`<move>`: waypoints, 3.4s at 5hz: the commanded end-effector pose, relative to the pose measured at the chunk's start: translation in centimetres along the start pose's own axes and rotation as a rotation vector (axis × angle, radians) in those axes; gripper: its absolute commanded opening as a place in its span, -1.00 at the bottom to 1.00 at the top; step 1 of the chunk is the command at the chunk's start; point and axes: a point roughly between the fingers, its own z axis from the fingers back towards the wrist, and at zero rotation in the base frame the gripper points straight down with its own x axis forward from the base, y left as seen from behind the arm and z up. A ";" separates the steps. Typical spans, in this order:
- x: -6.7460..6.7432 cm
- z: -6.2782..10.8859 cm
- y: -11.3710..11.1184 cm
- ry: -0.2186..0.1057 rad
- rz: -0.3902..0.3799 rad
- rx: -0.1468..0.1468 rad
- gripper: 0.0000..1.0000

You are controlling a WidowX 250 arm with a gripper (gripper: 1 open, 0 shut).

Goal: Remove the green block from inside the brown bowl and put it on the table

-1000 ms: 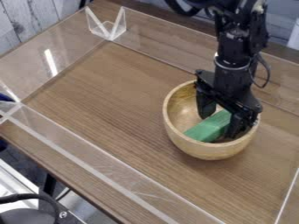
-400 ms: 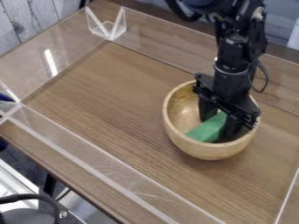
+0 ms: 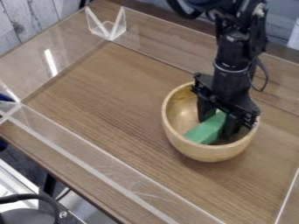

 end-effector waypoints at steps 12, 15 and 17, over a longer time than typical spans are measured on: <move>2.1 6.1 2.6 -0.163 0.034 0.024 -1.00; -1.0 7.5 6.9 -0.157 0.131 0.051 -1.00; -4.7 6.3 13.1 -0.128 0.249 0.075 -1.00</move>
